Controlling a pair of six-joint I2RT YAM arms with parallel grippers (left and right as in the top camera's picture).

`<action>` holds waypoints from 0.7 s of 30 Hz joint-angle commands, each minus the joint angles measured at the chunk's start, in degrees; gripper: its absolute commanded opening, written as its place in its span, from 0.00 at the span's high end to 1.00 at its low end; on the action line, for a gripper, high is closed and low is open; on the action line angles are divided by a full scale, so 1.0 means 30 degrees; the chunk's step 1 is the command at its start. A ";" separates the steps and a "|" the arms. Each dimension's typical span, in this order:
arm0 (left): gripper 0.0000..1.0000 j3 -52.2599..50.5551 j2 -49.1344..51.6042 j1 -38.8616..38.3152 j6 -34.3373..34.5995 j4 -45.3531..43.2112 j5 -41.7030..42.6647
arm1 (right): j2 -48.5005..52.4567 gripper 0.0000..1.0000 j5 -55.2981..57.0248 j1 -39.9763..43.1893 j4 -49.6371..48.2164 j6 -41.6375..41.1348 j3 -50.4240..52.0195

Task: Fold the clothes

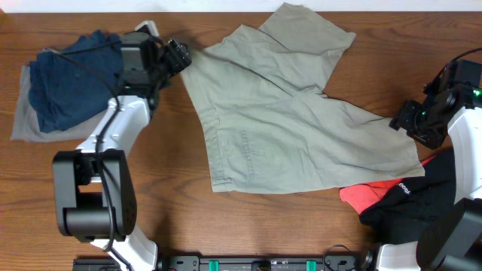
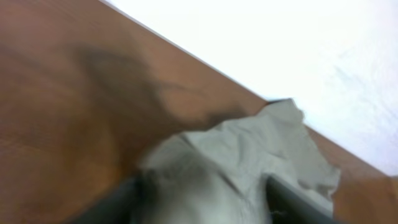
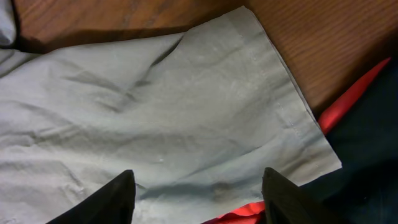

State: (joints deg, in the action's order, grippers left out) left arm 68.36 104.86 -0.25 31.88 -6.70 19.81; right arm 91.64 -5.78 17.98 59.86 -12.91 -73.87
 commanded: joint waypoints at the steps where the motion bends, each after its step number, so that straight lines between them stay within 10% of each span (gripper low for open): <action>1: 0.02 -0.0102 0.0015 0.0087 -0.0117 0.3942 0.1100 | -0.0189 0.29 -0.0306 -0.0131 0.0168 0.0219 -0.0160; 5: 0.02 -0.0102 0.0015 0.0109 -0.2149 1.0630 0.1020 | -0.0189 0.01 -0.1064 -0.0138 0.0947 0.0896 -0.0153; 21: 0.02 -0.0481 -0.0204 -0.0641 -0.4036 2.2454 0.4342 | -0.0189 0.02 0.2557 0.0270 0.0969 -0.3694 0.2302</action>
State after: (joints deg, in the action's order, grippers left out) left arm 67.75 104.79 -0.99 21.37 59.31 30.33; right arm 91.64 0.32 18.15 63.09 -22.02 -67.42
